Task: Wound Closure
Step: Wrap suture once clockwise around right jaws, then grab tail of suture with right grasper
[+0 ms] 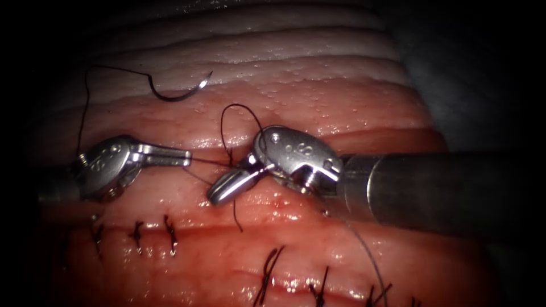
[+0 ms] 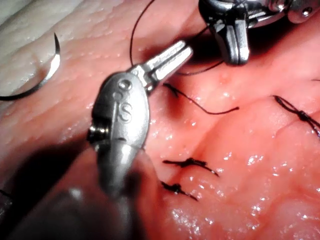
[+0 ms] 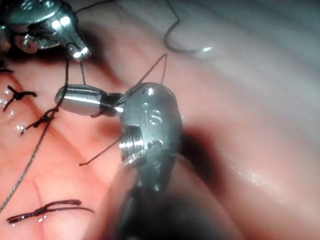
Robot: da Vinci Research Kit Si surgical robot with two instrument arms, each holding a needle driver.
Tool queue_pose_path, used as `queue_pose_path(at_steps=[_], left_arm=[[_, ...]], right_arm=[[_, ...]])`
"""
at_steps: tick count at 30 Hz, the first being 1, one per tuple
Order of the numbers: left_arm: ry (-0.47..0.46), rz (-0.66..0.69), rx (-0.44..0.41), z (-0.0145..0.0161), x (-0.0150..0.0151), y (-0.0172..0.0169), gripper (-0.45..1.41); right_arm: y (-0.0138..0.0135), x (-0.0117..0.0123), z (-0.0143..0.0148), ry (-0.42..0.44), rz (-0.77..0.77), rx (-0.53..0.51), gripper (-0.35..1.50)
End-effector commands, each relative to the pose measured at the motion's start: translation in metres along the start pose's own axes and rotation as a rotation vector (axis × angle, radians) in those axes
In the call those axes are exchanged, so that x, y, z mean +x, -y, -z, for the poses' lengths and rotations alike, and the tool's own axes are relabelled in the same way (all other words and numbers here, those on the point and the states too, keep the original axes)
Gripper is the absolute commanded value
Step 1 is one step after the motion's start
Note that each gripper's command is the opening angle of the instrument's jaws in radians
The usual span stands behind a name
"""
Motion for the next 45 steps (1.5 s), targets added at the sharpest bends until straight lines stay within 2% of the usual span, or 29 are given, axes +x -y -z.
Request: queue_pose_path(at_steps=[1,4,6,7,11,12,15,16,19,23,29,31,32,33,34,35,39,45], left_arm=[[0.001,-0.001,0.002,-0.0004,-0.0009,0.0005,-0.45],[0.003,-0.003,0.009,-0.0007,-0.0016,0.0015,-0.45],[0.004,-0.004,0.013,-0.0008,-0.002,0.0021,-0.45],[0.005,-0.005,0.017,-0.001,-0.0024,0.0026,-0.45],[0.001,-0.007,0.022,-0.0008,-0.0028,0.0032,-0.45],[-0.004,-0.006,0.02,-0.0007,-0.0028,0.0033,-0.45],[-0.007,-0.006,0.019,-0.0004,-0.0027,0.0033,-0.45],[-0.009,-0.006,0.02,-0.0003,-0.0027,0.0032,-0.45],[-0.01,-0.005,0.018,-0.0001,-0.0026,0.0032,-0.45],[-0.009,-0.007,0.018,-0.0002,-0.0027,0.0031,-0.45],[-0.009,-0.003,0.016,-0.0001,-0.0028,0.0028,-0.45],[-0.008,-0.003,0.016,0.0,-0.0028,0.0028,-0.45],[-0.008,-0.003,0.016,0.0,-0.0028,0.0027,-0.45],[-0.008,-0.003,0.016,0.0,-0.0028,0.0027,-0.45],[-0.008,-0.003,0.016,-0.0001,-0.0027,0.0026,-0.45],[-0.008,0.002,0.016,-0.0001,-0.0027,0.0025,-0.45],[-0.006,0.002,0.014,-0.0002,-0.0027,0.0014,-0.45],[-0.004,0.004,0.006,-0.0002,-0.0025,-0.0009,-0.45]], right_arm=[[-0.0009,-0.0003,-0.0005,0.019,0.002,0.019,-0.35],[-0.0012,-0.0004,-0.0005,0.094,0.028,0.088,-0.35],[-0.0015,-0.0004,-0.0004,0.143,0.048,0.126,-0.21],[-0.0018,-0.0005,-0.0003,0.186,0.081,0.131,0.04],[-0.002,-0.0011,-0.0003,0.287,0.113,0.142,0.52],[-0.002,-0.0013,-0.0002,0.337,0.135,0.152,0.69],[-0.0022,-0.0015,0.0,0.398,0.165,0.166,0.76],[-0.0023,-0.0018,-0.0001,0.438,0.181,0.176,0.84],[-0.0026,-0.0028,-0.0004,0.498,0.2,0.182,0.88],[-0.0034,-0.0047,-0.0016,0.566,0.237,0.187,0.88],[-0.0038,-0.0059,-0.0023,0.595,0.244,0.186,0.88],[-0.0038,-0.006,-0.0024,0.604,0.249,0.189,0.64],[-0.0038,-0.006,-0.0024,0.604,0.249,0.19,0.29],[-0.0038,-0.006,-0.0024,0.607,0.249,0.19,0.05],[-0.0038,-0.006,-0.0024,0.607,0.249,0.19,-0.08],[-0.0038,-0.006,-0.0024,0.605,0.247,0.199,-0.35],[-0.0042,-0.0055,-0.0019,0.604,0.24,0.219,-0.35],[-0.0054,-0.0037,-0.0002,0.525,0.249,0.137,-0.35]])
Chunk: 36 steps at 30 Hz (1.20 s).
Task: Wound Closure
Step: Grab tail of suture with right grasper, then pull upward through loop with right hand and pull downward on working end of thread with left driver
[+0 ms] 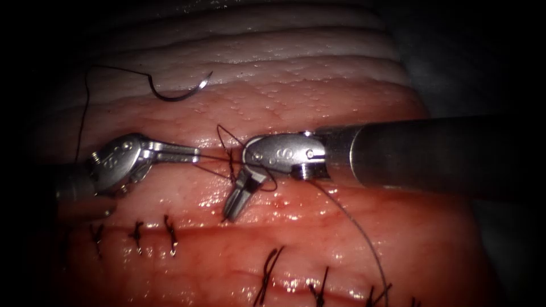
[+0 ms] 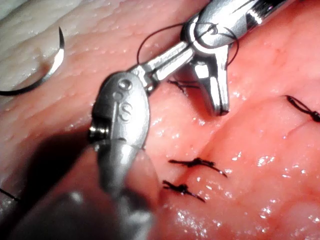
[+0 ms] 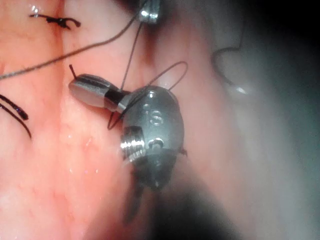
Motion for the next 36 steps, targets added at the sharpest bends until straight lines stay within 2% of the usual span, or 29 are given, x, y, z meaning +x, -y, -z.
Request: queue_pose_path(at_steps=[1,7,13,14,18,20,23,28,36], left_arm=[[0.002,-0.005,-0.005,-0.0003,-0.0005,-0.0006,-0.45],[0.042,-0.008,-0.042,-0.0003,-0.0005,-0.003,-0.45],[0.119,0.007,-0.102,-0.0006,-0.0019,-0.0066,-0.45],[0.144,0.016,-0.135,-0.0011,-0.0023,-0.0079,-0.45],[0.188,0.027,-0.201,-0.0024,-0.0024,-0.0105,-0.45],[0.2,0.027,-0.233,-0.0033,-0.0019,-0.0119,-0.45],[0.202,0.032,-0.347,-0.0053,0.0001,-0.0159,-0.45],[0.141,0.051,-0.495,-0.0089,0.0047,-0.0215,-0.45],[0.091,0.057,-0.602,-0.0109,0.0072,-0.025,-0.45]], right_arm=[[-0.0012,-0.0002,0.0009,-0.029,-0.008,-0.036,-0.35],[-0.002,-0.0005,0.0024,-0.129,-0.073,-0.098,-0.35],[-0.0027,-0.0012,0.0035,-0.212,-0.168,-0.159,-0.35],[-0.0029,-0.0014,0.004,-0.232,-0.202,-0.179,-0.35],[-0.0035,-0.002,0.0049,-0.231,-0.224,-0.236,-0.35],[-0.0039,-0.0024,0.0056,-0.226,-0.235,-0.261,-0.35],[-0.0042,-0.0033,0.0067,-0.22,-0.255,-0.284,-0.35],[-0.0044,-0.0041,0.0071,-0.213,-0.257,-0.297,-0.35],[-0.0046,-0.0041,0.0071,-0.209,-0.263,-0.321,-0.35]])
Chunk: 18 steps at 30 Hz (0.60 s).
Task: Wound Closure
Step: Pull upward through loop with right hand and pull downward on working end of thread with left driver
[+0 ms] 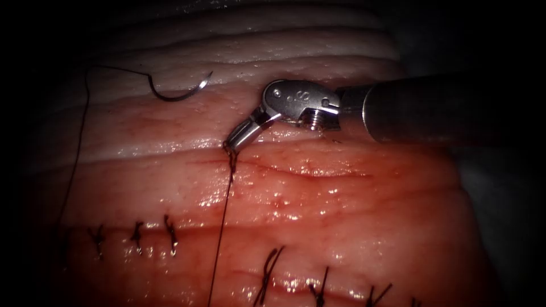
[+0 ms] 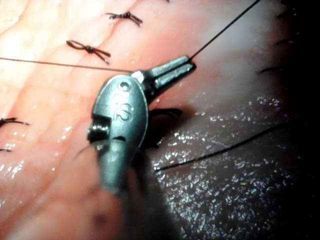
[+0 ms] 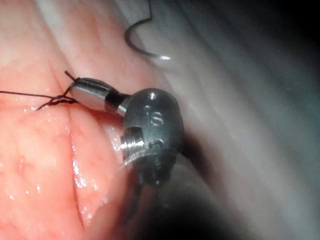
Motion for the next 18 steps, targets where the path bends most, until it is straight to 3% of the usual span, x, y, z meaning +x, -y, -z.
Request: queue_pose_path(at_steps=[1,6,18], left_arm=[[-0.007,-0.005,-0.04,-0.0012,-0.0009,-0.0005,-0.45],[0.013,-0.012,-0.165,-0.0041,-0.0031,-0.0021,-0.45],[0.006,-0.009,-0.252,-0.006,-0.0049,-0.0027,-0.45]], right_arm=[[-0.001,0.0,-0.0006,0.0,-0.003,-0.016,-0.35],[-0.0015,0.0,-0.0004,0.006,-0.025,-0.07,-0.35],[-0.0023,0.0,-0.0001,0.002,-0.063,-0.161,-0.35]])
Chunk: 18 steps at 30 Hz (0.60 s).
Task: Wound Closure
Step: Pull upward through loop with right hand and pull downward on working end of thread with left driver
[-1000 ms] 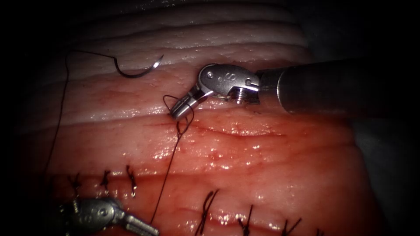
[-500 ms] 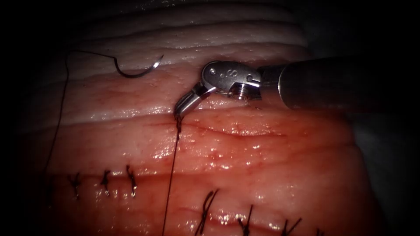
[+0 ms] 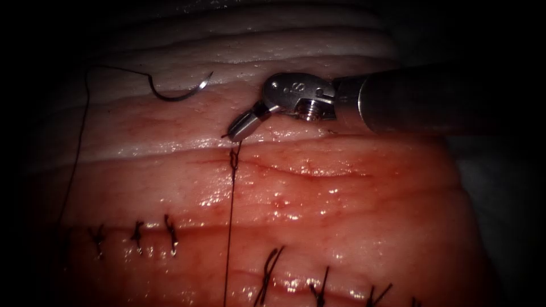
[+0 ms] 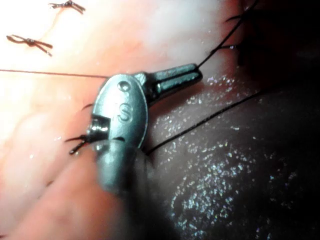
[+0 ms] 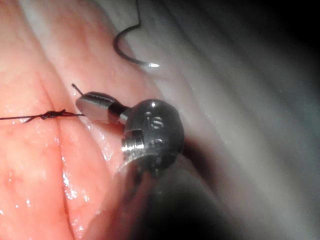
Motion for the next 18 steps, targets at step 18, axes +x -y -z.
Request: queue_pose_path(at_steps=[18], left_arm=[[-0.002,0.022,-0.161,-0.004,-0.0025,-0.0017,-0.45]], right_arm=[[-0.002,0.0002,-0.0008,-0.003,-0.008,-0.167,-0.35]])
